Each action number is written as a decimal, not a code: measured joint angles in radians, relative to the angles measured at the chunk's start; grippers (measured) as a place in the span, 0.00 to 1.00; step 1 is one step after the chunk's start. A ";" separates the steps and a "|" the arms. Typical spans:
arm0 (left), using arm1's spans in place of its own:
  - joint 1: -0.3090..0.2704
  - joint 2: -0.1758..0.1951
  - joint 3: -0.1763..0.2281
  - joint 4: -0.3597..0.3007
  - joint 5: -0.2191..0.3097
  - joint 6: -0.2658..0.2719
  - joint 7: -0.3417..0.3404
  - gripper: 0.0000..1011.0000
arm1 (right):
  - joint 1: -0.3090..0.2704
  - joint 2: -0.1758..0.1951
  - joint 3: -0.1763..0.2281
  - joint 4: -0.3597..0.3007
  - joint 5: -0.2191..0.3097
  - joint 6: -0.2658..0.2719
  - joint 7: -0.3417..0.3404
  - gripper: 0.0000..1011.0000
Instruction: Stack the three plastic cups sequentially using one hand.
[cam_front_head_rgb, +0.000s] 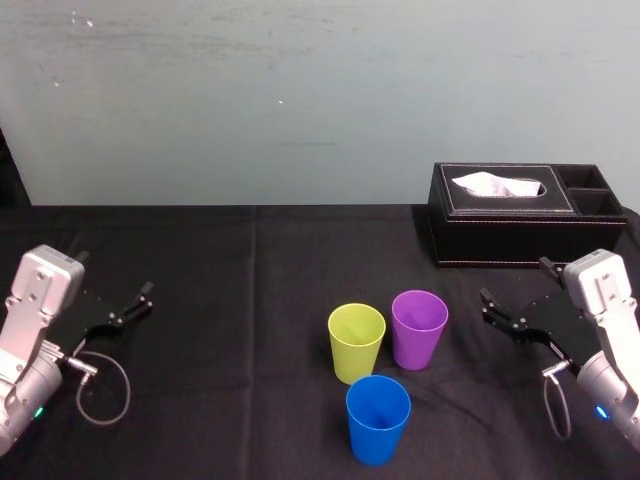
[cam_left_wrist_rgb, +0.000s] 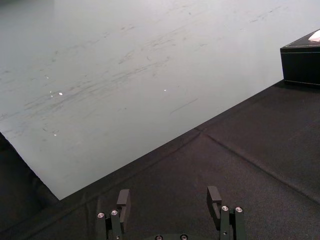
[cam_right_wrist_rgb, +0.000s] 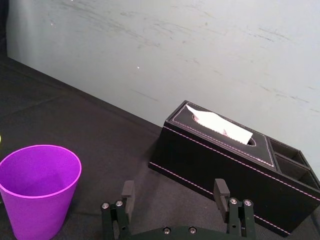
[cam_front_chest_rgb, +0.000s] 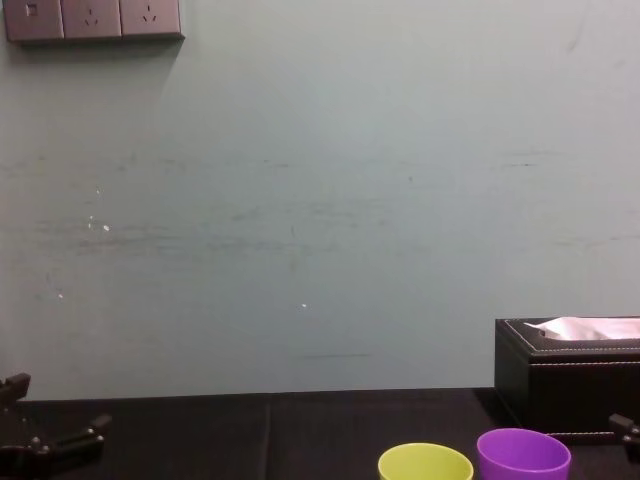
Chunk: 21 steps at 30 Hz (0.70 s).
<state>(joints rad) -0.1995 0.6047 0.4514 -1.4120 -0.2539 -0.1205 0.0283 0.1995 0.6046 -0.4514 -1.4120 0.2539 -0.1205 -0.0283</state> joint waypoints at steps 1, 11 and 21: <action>0.000 0.000 0.000 0.000 0.000 0.000 0.000 0.99 | 0.000 0.000 0.000 0.000 0.000 0.000 0.000 0.99; 0.000 0.000 0.000 0.000 0.000 0.000 0.000 0.99 | -0.013 0.000 0.012 -0.010 0.002 -0.001 0.001 0.99; 0.000 0.000 0.000 0.000 0.000 0.000 0.000 0.99 | -0.096 0.022 0.077 -0.105 0.047 -0.001 0.022 0.99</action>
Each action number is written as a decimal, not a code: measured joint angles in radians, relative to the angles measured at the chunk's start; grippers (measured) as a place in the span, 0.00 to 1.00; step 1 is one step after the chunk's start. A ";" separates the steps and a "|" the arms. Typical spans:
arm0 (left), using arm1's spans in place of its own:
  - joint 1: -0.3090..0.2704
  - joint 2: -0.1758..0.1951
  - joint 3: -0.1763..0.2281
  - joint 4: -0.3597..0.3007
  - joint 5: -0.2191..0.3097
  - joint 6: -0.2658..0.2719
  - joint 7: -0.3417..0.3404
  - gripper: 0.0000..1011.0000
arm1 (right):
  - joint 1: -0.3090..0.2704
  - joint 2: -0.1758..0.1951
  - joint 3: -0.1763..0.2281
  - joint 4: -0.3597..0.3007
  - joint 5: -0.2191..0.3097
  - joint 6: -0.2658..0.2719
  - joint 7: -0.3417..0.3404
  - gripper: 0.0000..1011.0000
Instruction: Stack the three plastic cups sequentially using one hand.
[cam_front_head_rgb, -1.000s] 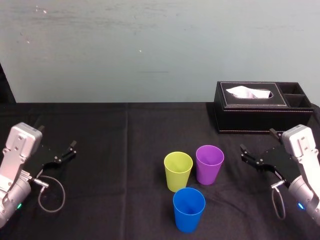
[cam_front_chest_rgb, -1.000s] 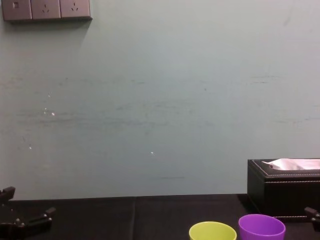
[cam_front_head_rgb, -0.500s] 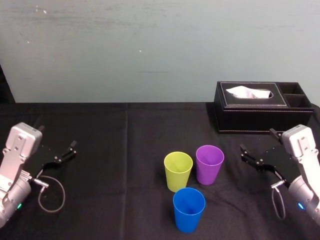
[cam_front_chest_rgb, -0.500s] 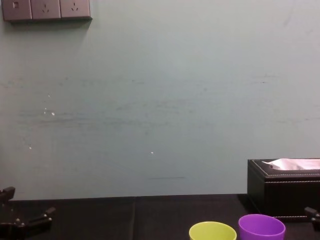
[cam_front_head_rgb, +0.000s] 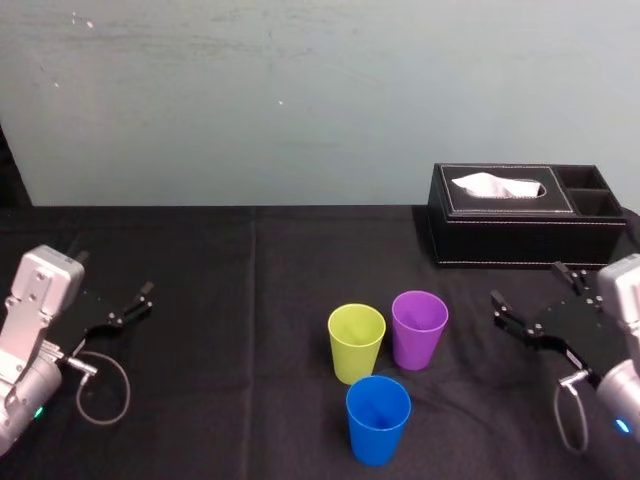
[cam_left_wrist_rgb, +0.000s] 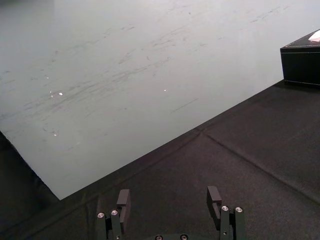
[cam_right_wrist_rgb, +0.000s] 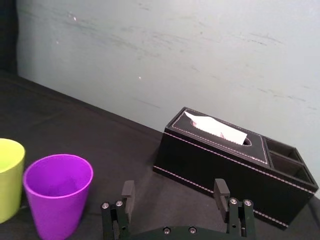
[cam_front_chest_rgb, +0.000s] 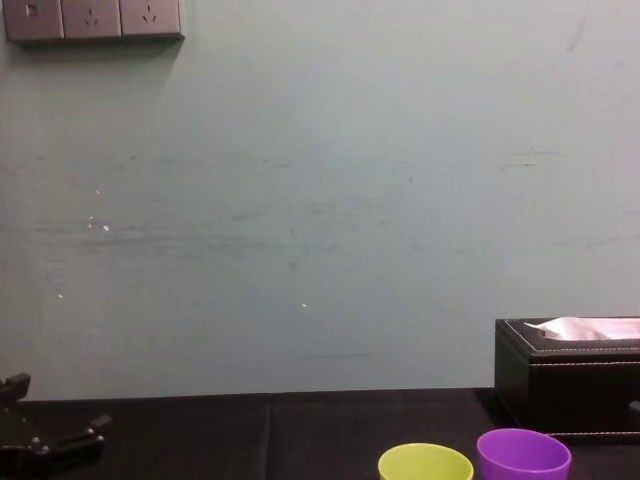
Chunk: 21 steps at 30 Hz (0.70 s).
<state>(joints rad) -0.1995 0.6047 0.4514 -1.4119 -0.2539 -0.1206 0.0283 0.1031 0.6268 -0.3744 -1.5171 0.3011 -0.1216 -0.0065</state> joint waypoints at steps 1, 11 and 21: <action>0.000 0.000 0.000 0.000 0.000 0.000 0.000 0.99 | -0.022 0.008 0.015 -0.024 0.015 0.006 0.008 0.99; 0.000 0.000 0.000 0.000 0.000 0.000 0.000 0.99 | -0.204 0.103 0.124 -0.186 0.165 0.019 0.126 0.99; 0.000 0.000 0.000 0.000 0.000 0.000 0.000 0.99 | -0.308 0.219 0.178 -0.236 0.277 -0.018 0.384 0.99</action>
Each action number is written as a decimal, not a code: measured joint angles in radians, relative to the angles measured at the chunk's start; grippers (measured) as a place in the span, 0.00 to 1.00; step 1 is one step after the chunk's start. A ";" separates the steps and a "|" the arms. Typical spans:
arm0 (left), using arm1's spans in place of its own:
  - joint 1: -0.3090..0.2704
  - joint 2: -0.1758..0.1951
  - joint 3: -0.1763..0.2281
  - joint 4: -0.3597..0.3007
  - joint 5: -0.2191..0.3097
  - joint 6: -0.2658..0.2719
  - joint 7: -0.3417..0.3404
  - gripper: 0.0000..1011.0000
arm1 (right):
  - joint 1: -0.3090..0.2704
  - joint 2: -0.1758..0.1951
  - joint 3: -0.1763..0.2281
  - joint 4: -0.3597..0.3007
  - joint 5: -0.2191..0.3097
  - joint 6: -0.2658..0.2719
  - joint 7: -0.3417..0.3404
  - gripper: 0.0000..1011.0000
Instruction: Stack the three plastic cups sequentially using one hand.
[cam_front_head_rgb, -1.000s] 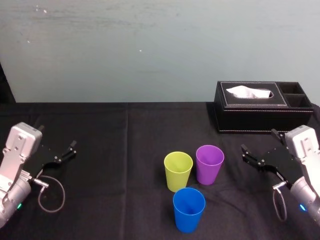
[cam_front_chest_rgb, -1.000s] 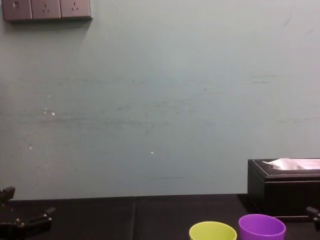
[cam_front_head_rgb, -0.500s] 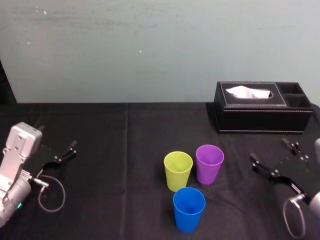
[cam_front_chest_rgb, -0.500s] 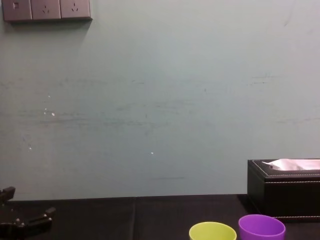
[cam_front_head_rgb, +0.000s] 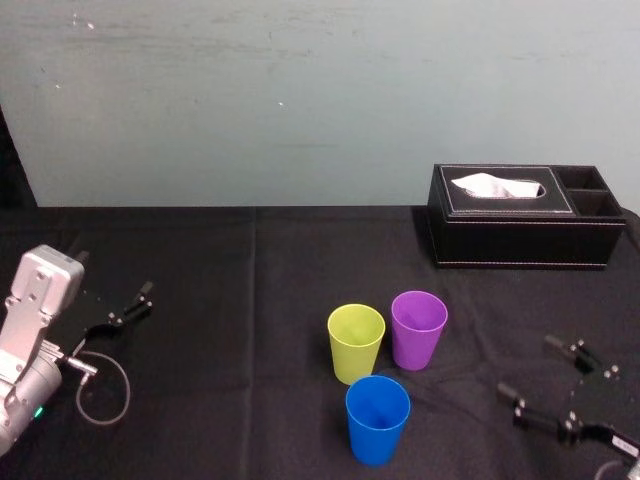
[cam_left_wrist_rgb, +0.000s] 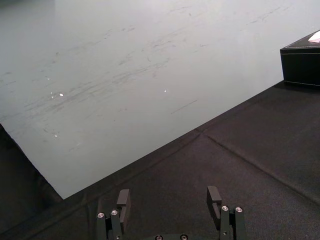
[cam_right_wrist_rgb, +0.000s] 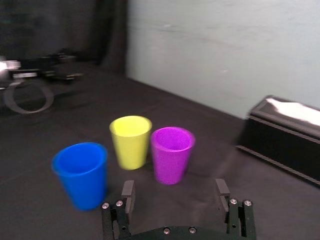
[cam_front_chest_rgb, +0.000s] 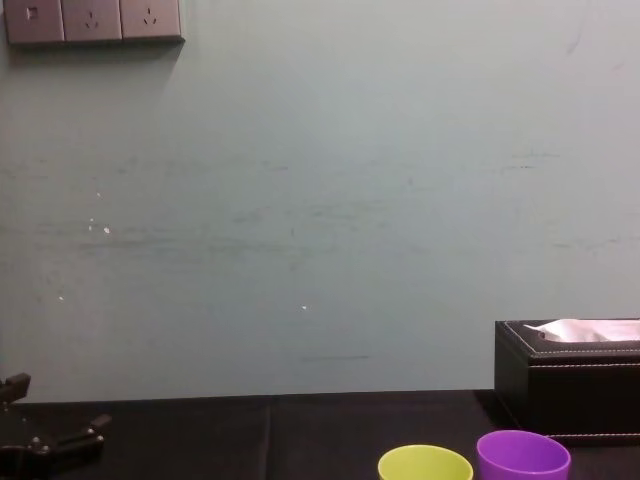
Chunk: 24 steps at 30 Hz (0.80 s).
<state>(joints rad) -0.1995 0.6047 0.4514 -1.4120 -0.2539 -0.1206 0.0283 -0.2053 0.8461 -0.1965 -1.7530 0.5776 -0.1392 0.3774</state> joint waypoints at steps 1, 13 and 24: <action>0.000 0.000 0.000 0.000 0.000 0.000 0.000 0.99 | -0.004 0.011 0.001 0.005 0.014 -0.006 0.045 0.99; 0.000 0.000 0.000 0.000 0.000 0.000 0.000 0.99 | 0.055 0.014 -0.067 0.038 0.009 0.029 0.248 0.99; 0.000 0.000 0.000 0.000 0.000 0.000 0.000 0.99 | 0.131 -0.050 -0.126 0.072 -0.020 0.089 0.278 0.99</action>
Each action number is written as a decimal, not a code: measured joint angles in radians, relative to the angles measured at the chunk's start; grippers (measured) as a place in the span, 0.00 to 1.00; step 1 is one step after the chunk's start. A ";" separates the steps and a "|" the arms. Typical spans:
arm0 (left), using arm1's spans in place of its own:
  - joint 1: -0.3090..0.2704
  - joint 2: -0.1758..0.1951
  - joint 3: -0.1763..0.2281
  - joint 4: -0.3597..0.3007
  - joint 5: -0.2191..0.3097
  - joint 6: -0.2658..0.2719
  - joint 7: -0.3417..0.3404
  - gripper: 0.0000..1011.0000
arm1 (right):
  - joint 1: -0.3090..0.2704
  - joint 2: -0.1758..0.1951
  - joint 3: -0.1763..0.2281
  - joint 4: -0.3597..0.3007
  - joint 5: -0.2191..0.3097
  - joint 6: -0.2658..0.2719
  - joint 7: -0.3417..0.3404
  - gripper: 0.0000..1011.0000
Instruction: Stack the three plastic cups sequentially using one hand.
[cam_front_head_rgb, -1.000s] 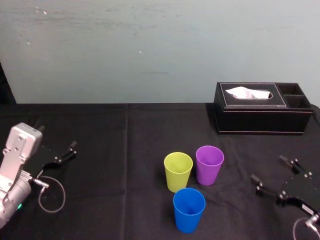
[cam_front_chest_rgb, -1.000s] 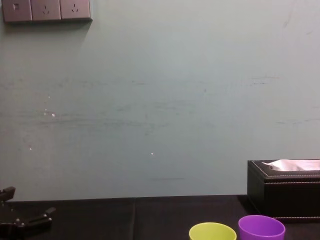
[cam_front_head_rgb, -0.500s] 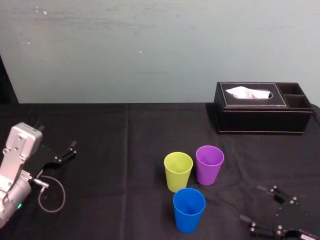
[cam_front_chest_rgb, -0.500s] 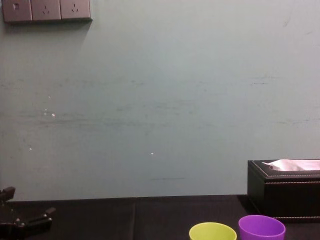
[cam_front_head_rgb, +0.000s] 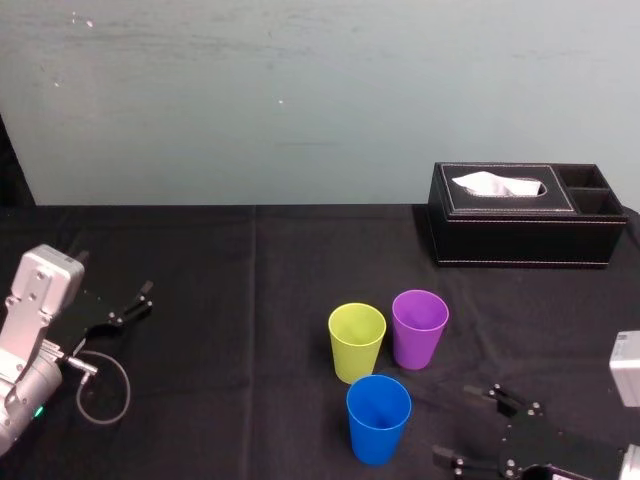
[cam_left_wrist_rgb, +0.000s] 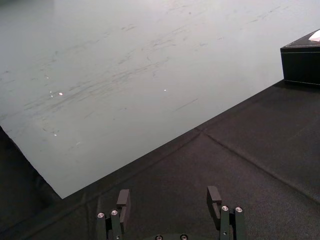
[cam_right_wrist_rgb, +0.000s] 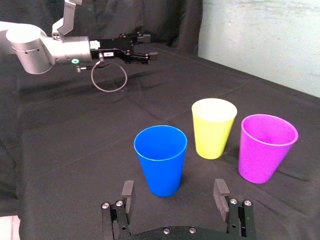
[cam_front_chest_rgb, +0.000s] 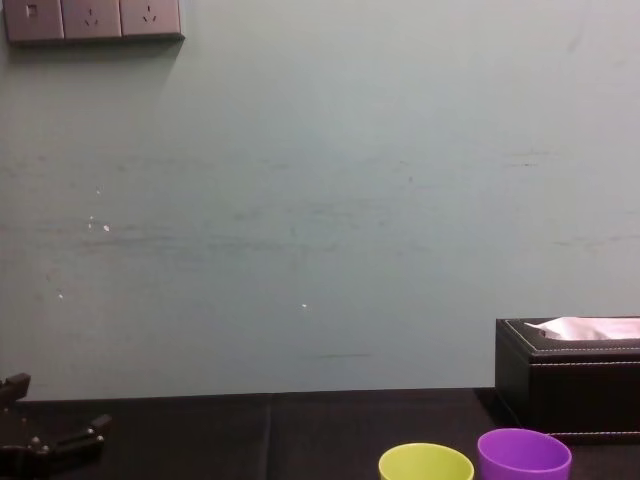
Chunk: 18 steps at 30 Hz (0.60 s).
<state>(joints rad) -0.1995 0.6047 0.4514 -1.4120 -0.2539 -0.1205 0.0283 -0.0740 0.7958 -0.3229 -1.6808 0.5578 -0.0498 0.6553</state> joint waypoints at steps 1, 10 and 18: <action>0.000 0.000 0.000 0.000 0.000 0.000 0.000 0.99 | 0.004 -0.003 -0.003 0.002 -0.001 0.002 0.001 0.99; 0.000 0.000 0.000 0.000 0.000 0.000 0.000 0.99 | 0.065 -0.045 -0.061 0.041 -0.034 0.029 0.007 0.99; 0.000 0.000 0.000 0.000 0.000 0.000 0.000 0.99 | 0.129 -0.087 -0.110 0.086 -0.077 0.050 0.001 0.99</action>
<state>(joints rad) -0.1995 0.6047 0.4514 -1.4120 -0.2539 -0.1205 0.0283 0.0545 0.7089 -0.4324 -1.5948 0.4805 0.0004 0.6568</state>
